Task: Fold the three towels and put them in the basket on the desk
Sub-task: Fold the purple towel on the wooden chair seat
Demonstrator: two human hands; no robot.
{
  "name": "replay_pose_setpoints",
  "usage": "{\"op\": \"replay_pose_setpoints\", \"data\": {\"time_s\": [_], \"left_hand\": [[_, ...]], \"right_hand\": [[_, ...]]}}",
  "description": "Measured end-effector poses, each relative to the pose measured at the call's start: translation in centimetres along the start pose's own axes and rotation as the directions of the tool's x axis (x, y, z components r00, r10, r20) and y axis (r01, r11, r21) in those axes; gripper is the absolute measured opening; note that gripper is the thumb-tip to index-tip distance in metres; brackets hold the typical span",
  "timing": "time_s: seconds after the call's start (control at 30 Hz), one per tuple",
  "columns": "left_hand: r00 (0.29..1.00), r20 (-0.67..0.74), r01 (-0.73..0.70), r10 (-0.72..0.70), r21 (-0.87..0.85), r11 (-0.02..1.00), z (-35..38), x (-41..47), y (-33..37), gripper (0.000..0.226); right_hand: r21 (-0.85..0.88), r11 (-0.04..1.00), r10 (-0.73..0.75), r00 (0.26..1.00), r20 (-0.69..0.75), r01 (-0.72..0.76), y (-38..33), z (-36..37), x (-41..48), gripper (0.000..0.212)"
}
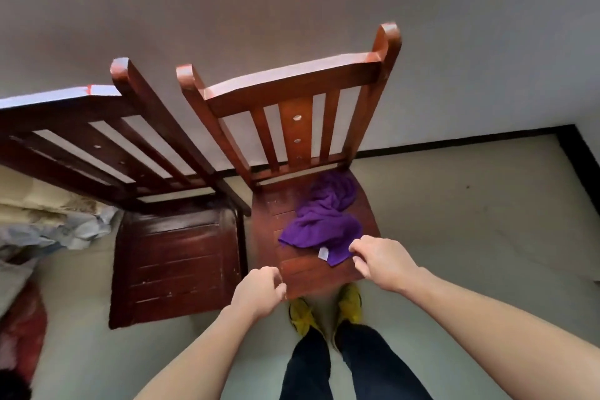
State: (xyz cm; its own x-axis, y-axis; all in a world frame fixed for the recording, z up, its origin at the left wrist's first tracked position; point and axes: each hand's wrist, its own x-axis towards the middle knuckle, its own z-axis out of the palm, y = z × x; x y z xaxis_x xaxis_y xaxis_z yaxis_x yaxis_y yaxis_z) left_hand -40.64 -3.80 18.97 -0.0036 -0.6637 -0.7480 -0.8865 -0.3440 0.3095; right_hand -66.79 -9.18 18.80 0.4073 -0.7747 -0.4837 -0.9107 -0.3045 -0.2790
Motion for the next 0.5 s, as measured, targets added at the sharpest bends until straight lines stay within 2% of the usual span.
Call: {"op": "replay_pose_setpoints", "data": {"time_s": [0.13, 0.23, 0.27, 0.37, 0.43, 0.5], "left_hand": [[0.990, 0.075, 0.135, -0.122, -0.203, 0.970, 2.1, 4.3, -0.7, 0.012], [0.965, 0.140, 0.260, -0.220, -0.454, 0.852, 5.1, 8.0, -1.3, 0.016], [0.954, 0.167, 0.300, -0.250, -0.550, 0.779, 5.7, 9.1, -1.2, 0.020], [0.896, 0.253, 0.413, -0.365, -0.776, 0.477, 8.1, 13.9, -0.9, 0.023], [0.851, 0.332, 0.453, -0.406, -0.856, 0.250, 8.8, 16.9, -0.5, 0.029], [0.822, 0.435, 0.478, -0.368, -0.878, 0.031, 10.1, 20.1, -0.3, 0.036]], "right_hand": [[-0.012, 0.999, 0.047, 0.998, 0.045, -0.047, 1.9, 1.9, 4.5, 0.032], [-0.010, 0.998, 0.060, 0.997, 0.057, -0.060, 3.7, 4.5, 8.8, 0.035], [-0.015, 0.997, 0.073, 0.996, 0.051, -0.072, 4.1, 5.1, 9.9, 0.038], [0.047, 0.992, 0.120, 0.992, -0.031, -0.119, 5.6, 8.4, 13.8, 0.054], [0.104, 0.983, 0.158, 0.986, -0.055, -0.151, 6.4, 9.9, 15.3, 0.064], [0.136, 0.968, 0.212, 0.977, -0.010, -0.209, 7.4, 12.0, 16.4, 0.061]]}}
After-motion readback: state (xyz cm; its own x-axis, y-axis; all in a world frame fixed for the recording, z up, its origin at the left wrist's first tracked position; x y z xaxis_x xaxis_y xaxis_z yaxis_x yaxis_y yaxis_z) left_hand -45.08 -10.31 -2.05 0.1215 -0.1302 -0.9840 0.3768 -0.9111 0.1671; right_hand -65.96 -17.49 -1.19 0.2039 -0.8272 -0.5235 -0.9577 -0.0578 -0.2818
